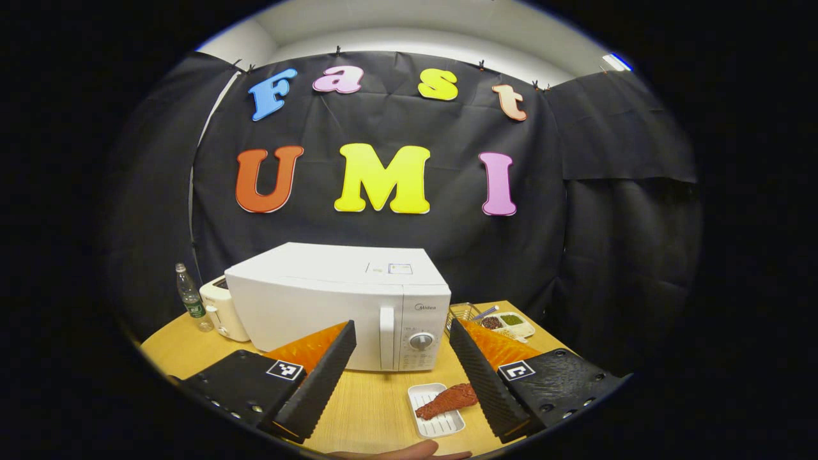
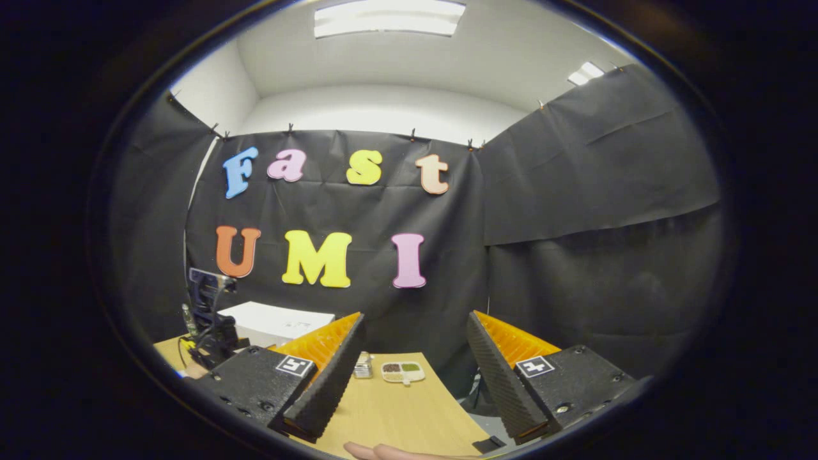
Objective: Open the microwave oven with the left hand, put the food in, and close the microwave oven.
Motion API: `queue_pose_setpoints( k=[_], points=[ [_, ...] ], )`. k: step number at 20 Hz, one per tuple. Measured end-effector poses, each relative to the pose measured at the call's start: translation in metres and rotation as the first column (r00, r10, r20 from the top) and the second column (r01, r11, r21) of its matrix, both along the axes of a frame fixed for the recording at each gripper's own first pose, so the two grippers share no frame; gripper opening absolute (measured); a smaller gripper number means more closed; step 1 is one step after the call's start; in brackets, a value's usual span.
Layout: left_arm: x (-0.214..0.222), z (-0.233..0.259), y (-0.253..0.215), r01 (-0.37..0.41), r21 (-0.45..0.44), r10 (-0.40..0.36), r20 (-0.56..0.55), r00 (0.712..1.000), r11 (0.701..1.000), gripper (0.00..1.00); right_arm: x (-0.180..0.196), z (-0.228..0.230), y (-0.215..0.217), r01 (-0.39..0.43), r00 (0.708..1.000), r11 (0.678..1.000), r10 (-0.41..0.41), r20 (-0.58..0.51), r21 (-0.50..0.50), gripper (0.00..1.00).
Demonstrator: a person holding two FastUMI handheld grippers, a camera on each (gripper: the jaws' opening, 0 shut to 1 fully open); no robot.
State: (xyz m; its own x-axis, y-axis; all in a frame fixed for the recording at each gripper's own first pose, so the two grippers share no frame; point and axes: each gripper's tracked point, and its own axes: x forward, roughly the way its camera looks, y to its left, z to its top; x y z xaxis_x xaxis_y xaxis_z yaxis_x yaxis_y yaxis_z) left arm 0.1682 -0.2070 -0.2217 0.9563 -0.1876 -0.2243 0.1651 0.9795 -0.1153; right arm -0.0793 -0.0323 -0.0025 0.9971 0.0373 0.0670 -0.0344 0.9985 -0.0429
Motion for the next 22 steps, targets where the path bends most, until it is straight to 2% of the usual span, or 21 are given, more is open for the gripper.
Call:
queue_pose_setpoints(
  k=[3,4,5,6,7,8,12,13,14,18,19,20,21,22],
  points=[
    [0.022,-0.031,-0.003,-0.025,0.009,0.025,0.004,1.0,1.0,0.93,-0.002,-0.011,0.004,-0.025,1.0,1.0,0.025,-0.007,-0.013,1.0],
    [0.029,-0.043,-0.005,-0.036,0.004,0.036,-0.006,0.999,0.999,0.81,-0.002,-0.011,0.008,-0.043,0.999,0.999,0.043,0.001,-0.024,1.0],
    [0.035,-0.055,-0.01,-0.035,-0.008,0.035,-0.022,0.999,0.999,0.93,-0.002,-0.013,0.008,-0.051,0.999,0.998,0.051,-0.003,-0.042,1.0],
    [0.041,-0.065,-0.013,-0.04,-0.015,0.039,-0.035,0.999,0.999,0.93,-0.001,-0.019,0.004,-0.051,0.999,0.997,0.051,-0.009,-0.053,1.0],
    [0.048,-0.07,-0.012,-0.047,-0.012,0.046,-0.037,0.998,0.999,0.93,-0.001,-0.021,0.002,-0.051,0.999,0.997,0.05,-0.012,-0.053,0.95],
    [0.057,-0.074,-0.011,-0.056,-0.007,0.056,-0.025,0.998,0.998,0.93,-0.001,-0.023,0.0,-0.051,0.999,0.997,0.051,-0.013,-0.053,1.0],
    [0.088,-0.097,-0.014,-0.052,0.006,0.052,-0.017,0.998,0.999,0.93,0.007,-0.03,-0.019,-0.029,1.0,0.996,0.029,0.004,-0.085,1.0],
    [0.092,-0.104,-0.014,-0.054,0.023,0.054,-0.015,0.998,0.998,0.93,0.009,-0.03,-0.025,-0.019,1.0,0.995,0.02,0.013,-0.094,0.95],
    [0.097,-0.107,-0.011,-0.07,0.043,0.071,-0.005,0.997,0.997,0.93,0.012,-0.029,-0.03,-0.007,0.999,0.995,0.01,0.031,-0.101,1.0],
    [0.112,-0.111,-0.016,-0.057,0.048,0.055,0.044,0.997,0.997,0.91,0.018,-0.03,-0.045,0.019,0.996,0.992,-0.009,0.087,-0.125,1.0],
    [0.113,-0.112,-0.017,-0.056,0.052,0.053,0.059,0.997,0.997,0.7,0.018,-0.034,-0.045,0.01,0.997,0.993,0.0,0.076,-0.12,0.95],
    [0.113,-0.11,-0.018,-0.055,0.059,0.051,0.069,0.996,0.997,0.8,0.018,-0.04,-0.043,-0.007,0.998,0.994,0.013,0.055,-0.109,1.0],
    [0.113,-0.111,-0.019,-0.055,0.082,0.05,0.065,0.997,0.995,0.76,0.018,-0.044,-0.04,-0.027,0.999,0.995,0.031,0.034,-0.096,1.0],
    [0.114,-0.11,-0.018,-0.075,0.103,0.068,0.077,0.995,0.992,0.82,0.02,-0.048,-0.038,-0.046,0.999,0.995,0.048,0.015,-0.086,0.96]
  ],
)
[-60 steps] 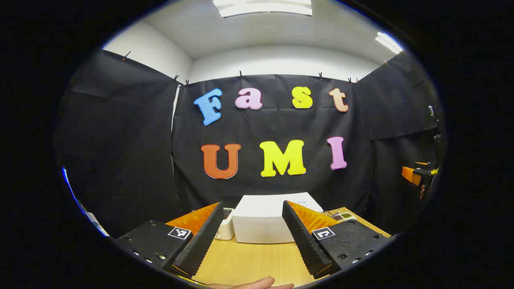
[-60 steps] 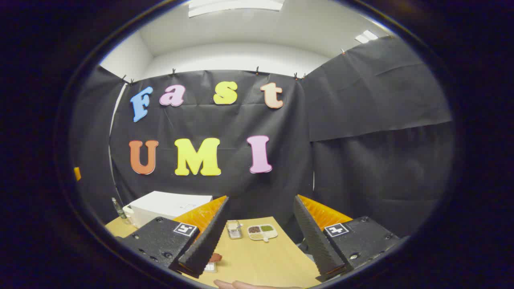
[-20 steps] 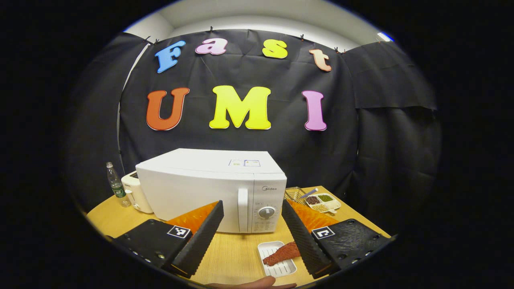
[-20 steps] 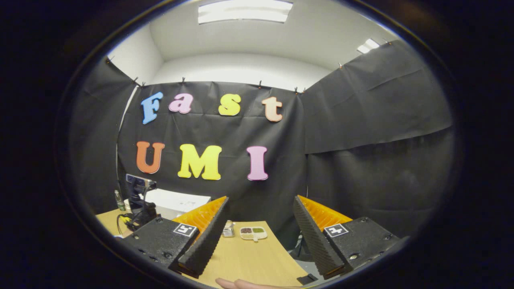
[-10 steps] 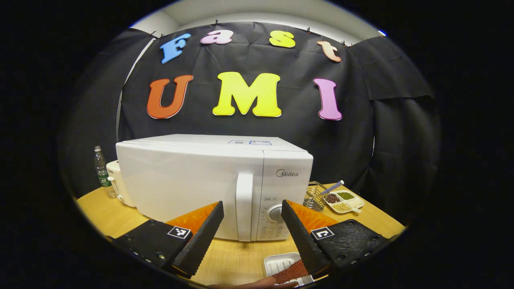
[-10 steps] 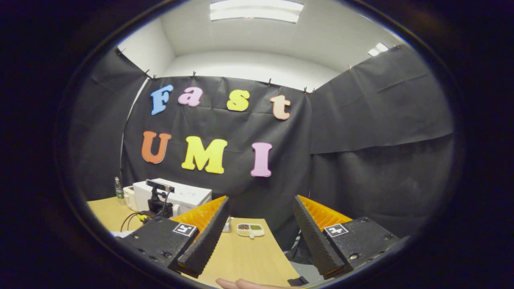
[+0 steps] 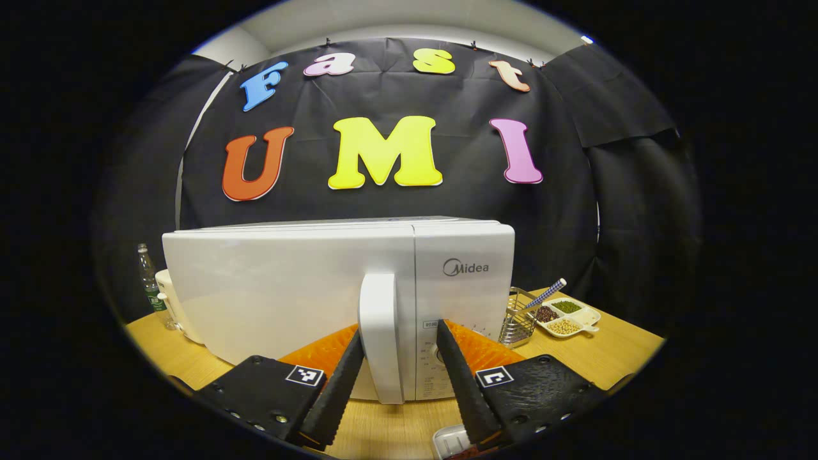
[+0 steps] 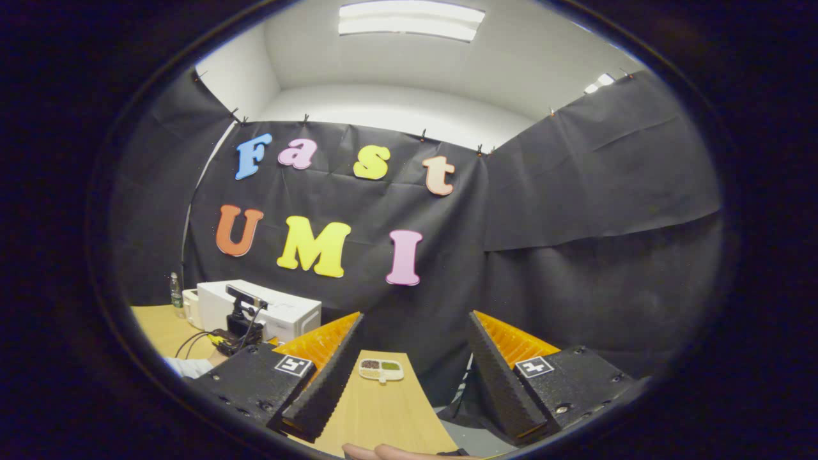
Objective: Open the microwave oven with the left hand, put the food in, and close the microwave oven.
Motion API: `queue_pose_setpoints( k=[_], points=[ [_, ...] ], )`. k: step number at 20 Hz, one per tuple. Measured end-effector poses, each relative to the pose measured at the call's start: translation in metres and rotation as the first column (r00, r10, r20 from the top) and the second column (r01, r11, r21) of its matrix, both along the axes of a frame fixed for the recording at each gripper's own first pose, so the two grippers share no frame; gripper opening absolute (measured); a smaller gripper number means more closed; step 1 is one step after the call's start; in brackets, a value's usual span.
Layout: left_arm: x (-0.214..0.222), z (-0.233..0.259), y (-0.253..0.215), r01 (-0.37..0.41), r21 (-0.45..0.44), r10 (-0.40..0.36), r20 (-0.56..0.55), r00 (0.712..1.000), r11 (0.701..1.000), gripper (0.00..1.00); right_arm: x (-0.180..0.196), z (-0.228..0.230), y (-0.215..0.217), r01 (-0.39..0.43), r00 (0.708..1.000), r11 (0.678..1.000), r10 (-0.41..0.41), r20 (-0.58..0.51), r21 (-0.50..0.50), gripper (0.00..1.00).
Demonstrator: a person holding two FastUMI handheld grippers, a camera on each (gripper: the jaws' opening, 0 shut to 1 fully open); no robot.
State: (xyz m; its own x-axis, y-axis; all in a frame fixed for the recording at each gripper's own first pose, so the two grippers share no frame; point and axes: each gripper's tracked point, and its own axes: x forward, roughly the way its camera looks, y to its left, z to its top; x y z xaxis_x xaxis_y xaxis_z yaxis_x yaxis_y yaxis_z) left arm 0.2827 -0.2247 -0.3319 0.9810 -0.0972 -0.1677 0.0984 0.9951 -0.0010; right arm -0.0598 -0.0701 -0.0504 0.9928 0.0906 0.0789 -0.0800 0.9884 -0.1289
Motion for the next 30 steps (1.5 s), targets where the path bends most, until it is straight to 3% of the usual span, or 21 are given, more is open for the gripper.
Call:
queue_pose_setpoints(
  k=[1,2,5,6,8,10,11,13,14,16,17,18,22,25,26,29,30],
  points=[
    [0.001,0.0,-0.001,-0.007,0.016,0.007,0.0,1.0,1.0,0.69,0.001,-0.005,0.002,-0.012,1.0,1.0,0.012,-0.019,0.002,0.96],
    [0.001,-0.001,0.0,-0.007,0.011,0.007,0.0,1.0,1.0,0.66,0.003,-0.01,0.001,-0.017,0.999,1.0,0.017,-0.039,0.005,1.0],
    [0.001,-0.005,-0.001,0.015,-0.06,-0.016,-0.017,1.0,0.998,0.65,0.007,-0.023,-0.003,-0.015,0.995,1.0,0.016,-0.096,0.017,0.95],
    [0.0,-0.009,0.0,0.013,-0.047,-0.015,-0.03,0.999,0.999,0.66,0.009,-0.027,-0.005,-0.009,0.994,1.0,0.012,-0.11,0.022,1.0],
    [-0.002,-0.009,0.008,-0.005,0.006,0.005,-0.004,1.0,1.0,0.61,0.01,-0.033,-0.007,-0.001,0.991,0.999,0.005,-0.135,0.032,1.0],
    [0.002,-0.01,0.014,-0.014,-0.007,0.014,-0.003,1.0,1.0,0.27,0.012,-0.038,-0.009,0.006,0.988,0.999,-0.001,-0.153,0.038,1.0],
    [0.001,-0.012,0.013,-0.011,-0.022,0.011,-0.018,1.0,1.0,0.26,0.012,-0.039,-0.01,0.012,0.987,0.999,-0.006,-0.161,0.038,0.95],
    [-0.003,-0.01,0.015,-0.015,-0.024,0.015,-0.025,1.0,1.0,0.22,0.011,-0.042,-0.011,0.017,0.984,0.999,-0.008,-0.177,0.049,1.0],
    [-0.003,-0.011,0.015,-0.025,-0.015,0.025,-0.03,0.999,1.0,0.16,0.01,-0.043,-0.011,0.018,0.982,0.998,-0.007,-0.186,0.057,0.95],
    [-0.002,-0.012,0.015,-0.034,-0.013,0.034,-0.044,0.998,0.999,0.15,0.008,-0.048,-0.012,0.019,0.978,0.998,-0.006,-0.207,0.061,0.95],
    [-0.005,-0.012,0.015,-0.035,-0.022,0.034,-0.044,0.998,0.999,0.16,0.008,-0.049,-0.015,0.027,0.977,0.998,-0.014,-0.214,0.058,1.0],
    [-0.005,-0.012,0.015,-0.033,-0.038,0.031,-0.048,0.998,0.999,0.08,0.007,-0.052,-0.017,0.032,0.974,0.998,-0.019,-0.224,0.057,1.0],
    [-0.032,-0.004,0.023,-0.048,-0.038,0.047,-0.012,0.999,0.998,0.07,0.002,-0.049,-0.024,0.035,0.977,0.998,-0.025,-0.211,0.046,0.95],
    [-0.055,-0.003,0.03,0.019,-0.088,-0.018,0.008,1.0,0.996,0.07,0.001,-0.041,-0.025,0.046,0.981,0.998,-0.037,-0.189,0.046,0.95],
    [-0.065,-0.003,0.033,0.046,-0.099,-0.046,0.005,0.999,0.994,0.07,0.0,-0.04,-0.022,0.045,0.982,0.998,-0.035,-0.186,0.05,1.0],
    [-0.09,0.0,0.048,0.088,-0.087,-0.087,0.016,0.996,0.992,0.07,-0.009,-0.035,-0.006,0.026,0.983,0.998,-0.015,-0.184,0.058,1.0],
    [-0.096,0.001,0.052,0.096,-0.092,-0.095,0.015,0.995,0.991,0.07,-0.011,-0.032,-0.001,0.019,0.984,0.998,-0.009,-0.178,0.059,0.95]
  ],
)
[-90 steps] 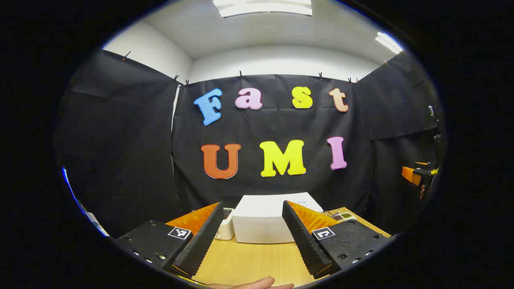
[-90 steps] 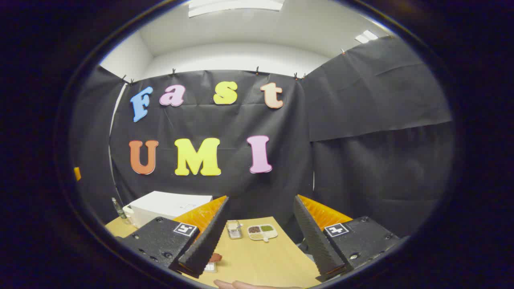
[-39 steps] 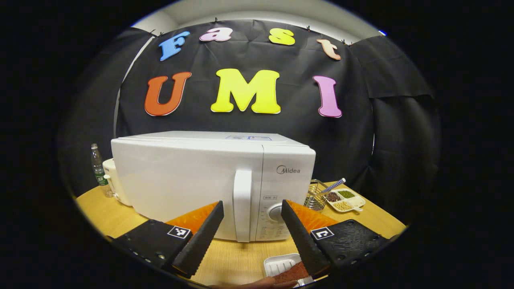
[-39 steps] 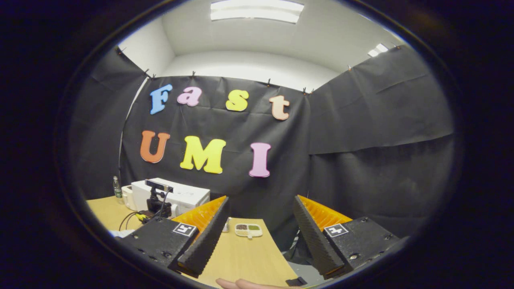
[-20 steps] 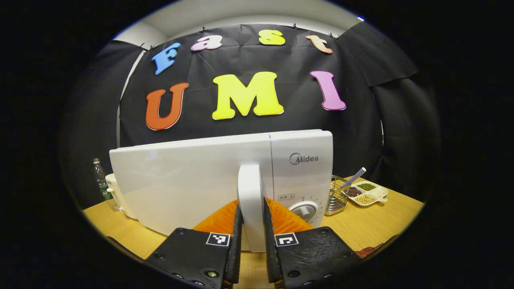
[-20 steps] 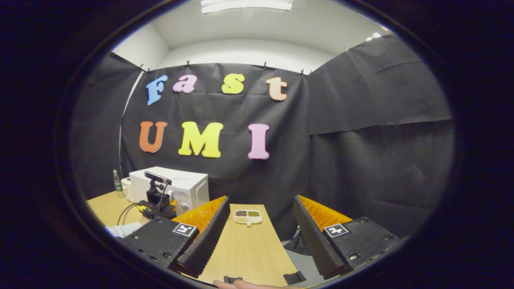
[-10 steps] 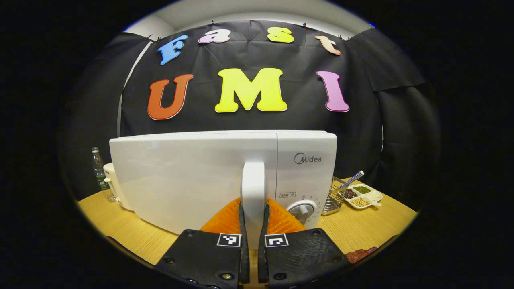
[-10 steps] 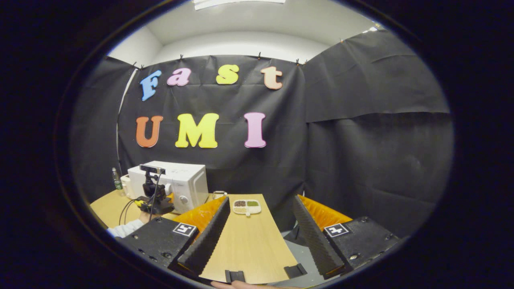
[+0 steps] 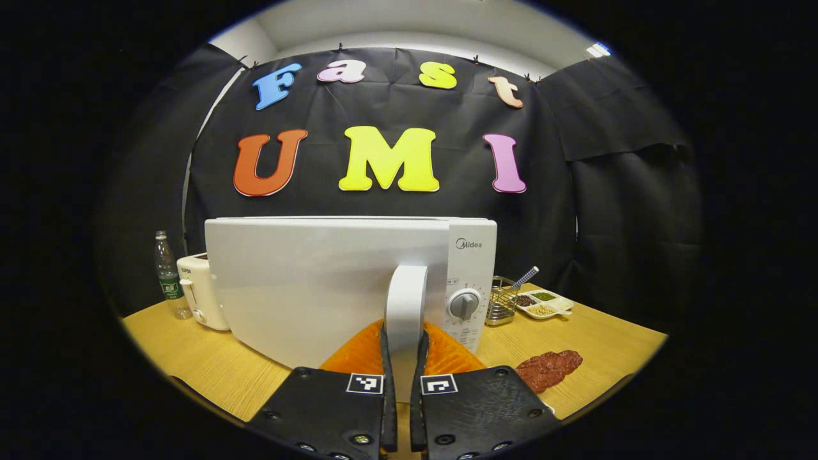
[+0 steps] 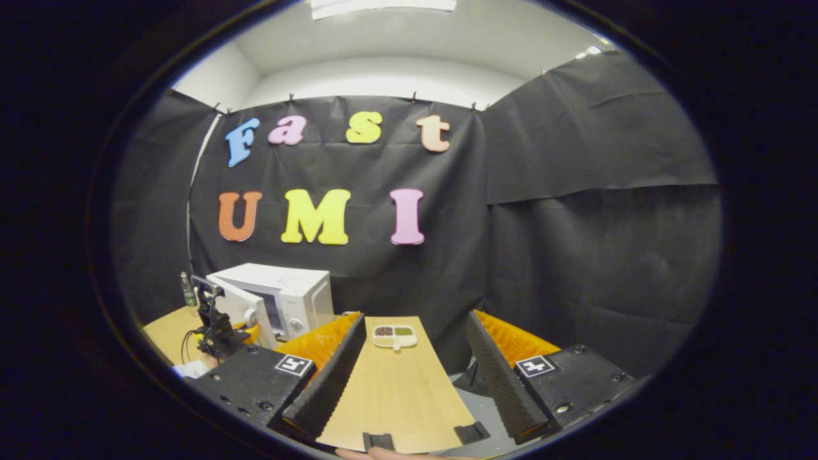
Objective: Open the microwave oven with the left hand, put the food in, and close the microwave oven.
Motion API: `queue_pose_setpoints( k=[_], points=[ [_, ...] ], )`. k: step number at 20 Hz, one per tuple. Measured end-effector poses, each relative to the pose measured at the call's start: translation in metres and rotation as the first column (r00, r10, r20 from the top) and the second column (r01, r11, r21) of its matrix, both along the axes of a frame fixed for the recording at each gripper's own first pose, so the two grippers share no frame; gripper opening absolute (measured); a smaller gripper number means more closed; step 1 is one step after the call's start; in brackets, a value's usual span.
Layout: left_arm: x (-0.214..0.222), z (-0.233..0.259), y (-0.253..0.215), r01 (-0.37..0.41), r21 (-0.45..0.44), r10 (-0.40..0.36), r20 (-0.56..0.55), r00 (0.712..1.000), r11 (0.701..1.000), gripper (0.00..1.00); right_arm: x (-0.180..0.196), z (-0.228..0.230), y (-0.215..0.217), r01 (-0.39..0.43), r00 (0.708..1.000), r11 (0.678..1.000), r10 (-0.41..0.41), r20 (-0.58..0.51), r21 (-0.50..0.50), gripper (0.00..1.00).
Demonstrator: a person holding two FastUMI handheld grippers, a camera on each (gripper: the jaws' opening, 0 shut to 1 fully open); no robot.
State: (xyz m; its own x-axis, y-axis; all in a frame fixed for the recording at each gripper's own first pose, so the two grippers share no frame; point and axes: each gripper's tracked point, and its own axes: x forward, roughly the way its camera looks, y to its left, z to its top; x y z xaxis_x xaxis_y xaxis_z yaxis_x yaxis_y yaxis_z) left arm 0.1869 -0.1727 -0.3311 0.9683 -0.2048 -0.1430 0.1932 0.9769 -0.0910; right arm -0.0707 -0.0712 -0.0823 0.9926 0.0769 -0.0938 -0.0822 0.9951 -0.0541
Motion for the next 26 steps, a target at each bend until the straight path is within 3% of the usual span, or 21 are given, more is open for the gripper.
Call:
queue_pose_setpoints(
  k=[2,3,4,5,7,10,12,13,15,16,17,18,21,22,23,24,26],
  points=[
    [-0.015,0.0,0.008,0.021,-0.016,-0.021,-0.004,1.0,1.0,0.07,-0.007,0.004,0.011,-0.012,1.0,1.0,0.012,0.01,0.007,1.0],
    [-0.024,-0.001,0.014,0.032,-0.021,-0.032,-0.003,0.999,0.999,0.07,-0.011,0.007,0.019,-0.025,1.0,1.0,0.025,0.013,0.012,0.95],
    [-0.033,0.0,0.019,0.043,-0.02,-0.043,0.007,0.999,0.999,0.07,-0.014,0.008,0.025,-0.035,0.999,0.999,0.035,0.019,0.017,1.0],
    [-0.042,0.004,0.027,0.052,-0.016,-0.052,0.024,0.998,0.999,0.08,-0.016,0.01,0.031,-0.04,0.999,0.999,0.04,0.024,0.022,0.95],
    [-0.059,0.001,0.044,0.067,-0.015,-0.066,0.018,0.998,0.998,0.08,-0.021,0.009,0.048,-0.07,0.997,0.997,0.07,0.023,0.032,1.0],
    [-0.092,0.001,0.082,0.036,-0.05,-0.035,0.011,0.999,0.998,0.22,-0.027,0.0,0.065,-0.105,0.994,0.993,0.105,0.01,0.057,0.95],
    [-0.115,0.003,0.129,-0.045,-0.029,0.046,0.023,0.999,0.999,0.28,-0.029,-0.008,0.076,-0.129,0.992,0.99,0.129,-0.005,0.056,0.95],
    [-0.125,0.003,0.148,-0.071,-0.021,0.072,0.016,0.997,0.997,0.74,-0.028,-0.011,0.081,-0.141,0.99,0.988,0.142,-0.012,0.057,0.95],
    [-0.145,-0.001,0.184,-0.11,-0.002,0.11,0.001,0.994,0.994,0.94,-0.028,-0.015,0.092,-0.166,0.986,0.984,0.167,-0.017,0.057,1.0],
    [-0.155,0.0,0.201,-0.132,0.004,0.132,-0.001,0.991,0.991,0.81,-0.027,-0.018,0.095,-0.17,0.985,0.984,0.171,-0.017,0.058,1.0],
    [-0.168,0.004,0.217,-0.153,0.005,0.153,0.0,0.988,0.988,0.94,-0.025,-0.02,0.1,-0.173,0.985,0.983,0.174,-0.017,0.059,1.0],
    [-0.176,0.006,0.227,-0.168,0.009,0.168,-0.006,0.986,0.986,0.94,-0.022,-0.024,0.106,-0.176,0.984,0.983,0.178,-0.022,0.056,0.95],
    [-0.197,0.021,0.258,-0.222,0.028,0.222,0.012,0.975,0.975,0.93,-0.009,-0.039,0.126,-0.195,0.978,0.979,0.199,-0.065,0.06,0.95],
    [-0.203,0.026,0.264,-0.229,0.034,0.228,0.013,0.973,0.973,0.93,-0.004,-0.043,0.134,-0.205,0.974,0.977,0.209,-0.081,0.062,1.0],
    [-0.207,0.033,0.266,-0.237,0.038,0.236,0.017,0.972,0.971,0.93,0.004,-0.045,0.139,-0.21,0.972,0.976,0.215,-0.095,0.06,0.95],
    [-0.211,0.039,0.27,-0.25,0.047,0.249,0.018,0.968,0.967,0.93,0.012,-0.048,0.144,-0.214,0.97,0.975,0.22,-0.103,0.06,1.0],
    [-0.216,0.054,0.275,-0.266,0.084,0.265,0.017,0.964,0.96,0.93,0.033,-0.055,0.15,-0.212,0.968,0.975,0.218,-0.126,0.059,1.0]
  ],
)
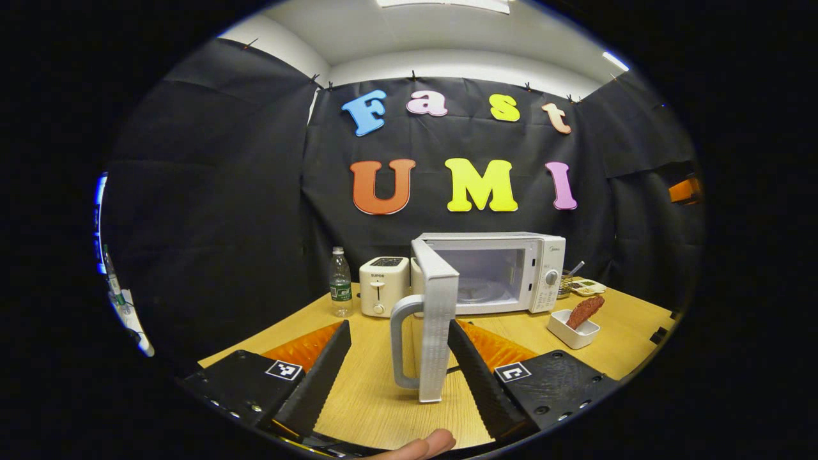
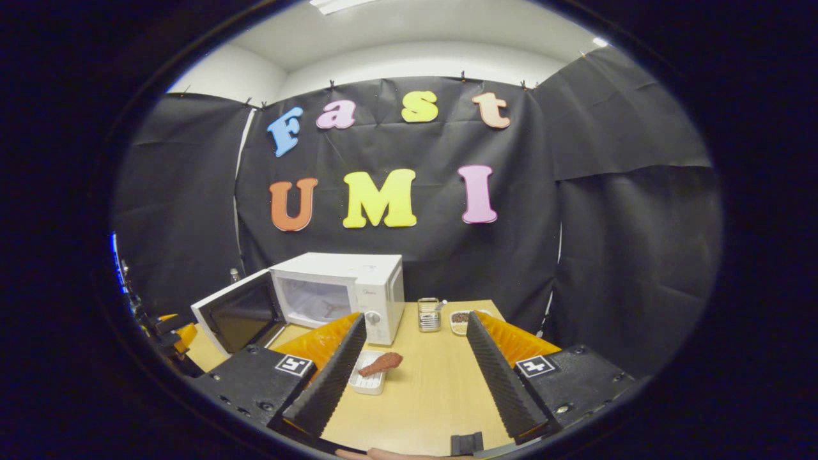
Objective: Open the microwave oven with the left hand, put the food in, and close the microwave oven.
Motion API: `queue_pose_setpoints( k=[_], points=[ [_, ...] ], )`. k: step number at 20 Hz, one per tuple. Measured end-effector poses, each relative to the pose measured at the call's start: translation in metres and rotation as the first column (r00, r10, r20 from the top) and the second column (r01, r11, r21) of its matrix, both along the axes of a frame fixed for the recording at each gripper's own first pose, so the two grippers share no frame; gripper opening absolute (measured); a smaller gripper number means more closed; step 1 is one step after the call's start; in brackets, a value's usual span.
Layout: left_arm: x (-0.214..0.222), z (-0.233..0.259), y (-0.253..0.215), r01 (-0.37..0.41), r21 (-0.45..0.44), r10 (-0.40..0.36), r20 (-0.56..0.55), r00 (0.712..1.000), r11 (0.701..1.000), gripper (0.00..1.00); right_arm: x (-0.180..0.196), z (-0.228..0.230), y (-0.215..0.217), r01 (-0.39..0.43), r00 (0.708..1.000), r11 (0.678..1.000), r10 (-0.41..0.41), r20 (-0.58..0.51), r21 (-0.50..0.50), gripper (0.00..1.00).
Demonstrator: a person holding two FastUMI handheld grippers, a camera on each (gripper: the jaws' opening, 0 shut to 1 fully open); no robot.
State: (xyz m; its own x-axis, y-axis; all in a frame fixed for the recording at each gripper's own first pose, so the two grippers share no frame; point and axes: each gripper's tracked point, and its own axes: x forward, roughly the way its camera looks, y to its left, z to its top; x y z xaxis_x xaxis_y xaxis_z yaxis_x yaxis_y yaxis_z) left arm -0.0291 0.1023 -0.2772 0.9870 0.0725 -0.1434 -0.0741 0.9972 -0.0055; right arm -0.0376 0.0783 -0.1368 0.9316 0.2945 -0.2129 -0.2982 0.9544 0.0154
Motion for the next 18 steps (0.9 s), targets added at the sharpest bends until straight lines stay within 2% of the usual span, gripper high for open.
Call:
queue_pose_setpoints(
  k=[1,2,4,6,7,8,9,10,11,12,13,16,18],
  points=[
    [-0.002,0.005,-0.001,0.001,0.012,-0.001,-0.007,1.0,1.0,0.93,0.011,-0.003,0.004,-0.005,1.0,1.0,0.005,-0.013,0.0,0.95],
    [-0.002,0.015,-0.001,-0.008,0.024,0.008,-0.001,1.0,1.0,0.93,0.023,-0.009,0.008,-0.007,1.0,1.0,0.007,-0.027,-0.001,1.0],
    [0.001,0.04,-0.001,-0.02,0.027,0.019,0.029,0.999,0.999,0.95,0.049,-0.023,0.012,-0.015,0.998,1.0,0.014,-0.062,-0.016,1.0],
    [0.008,0.062,-0.009,-0.021,-0.008,0.021,0.049,0.999,1.0,0.95,0.074,-0.042,0.016,-0.027,0.992,0.999,0.023,-0.123,-0.028,1.0],
    [0.01,0.074,-0.014,-0.012,-0.029,0.013,0.057,0.998,1.0,0.86,0.085,-0.053,0.021,-0.052,0.986,0.998,0.047,-0.159,-0.025,0.95],
    [0.012,0.083,-0.017,-0.011,-0.045,0.014,0.06,0.998,0.999,0.96,0.094,-0.065,0.023,-0.071,0.977,0.997,0.066,-0.201,-0.021,0.99],
    [0.015,0.094,-0.018,-0.016,-0.055,0.02,0.075,0.997,0.998,0.87,0.103,-0.077,0.026,-0.09,0.966,0.996,0.085,-0.242,-0.009,0.98],
    [0.018,0.106,-0.018,-0.026,-0.062,0.031,0.086,0.996,0.998,0.96,0.112,-0.09,0.027,-0.104,0.953,0.995,0.1,-0.286,0.001,0.9],
    [0.02,0.119,-0.02,-0.033,-0.064,0.039,0.102,0.994,0.997,0.96,0.12,-0.102,0.029,-0.125,0.937,0.992,0.12,-0.327,0.008,0.99],
    [0.024,0.131,-0.022,-0.036,-0.064,0.043,0.116,0.992,0.997,0.95,0.126,-0.114,0.032,-0.142,0.922,0.99,0.138,-0.362,0.014,0.89],
    [0.028,0.14,-0.029,-0.034,-0.062,0.042,0.125,0.991,0.997,0.94,0.132,-0.125,0.034,-0.157,0.905,0.987,0.152,-0.397,0.021,0.96],
    [0.041,0.165,-0.051,-0.011,-0.051,0.018,0.148,0.989,0.999,0.93,0.146,-0.156,0.044,-0.207,0.841,0.976,0.215,-0.497,0.072,0.95],
    [0.048,0.17,-0.067,0.008,-0.051,-0.001,0.14,0.99,0.999,0.93,0.153,-0.178,0.054,-0.237,0.785,0.963,0.266,-0.56,0.126,0.95]
  ],
)
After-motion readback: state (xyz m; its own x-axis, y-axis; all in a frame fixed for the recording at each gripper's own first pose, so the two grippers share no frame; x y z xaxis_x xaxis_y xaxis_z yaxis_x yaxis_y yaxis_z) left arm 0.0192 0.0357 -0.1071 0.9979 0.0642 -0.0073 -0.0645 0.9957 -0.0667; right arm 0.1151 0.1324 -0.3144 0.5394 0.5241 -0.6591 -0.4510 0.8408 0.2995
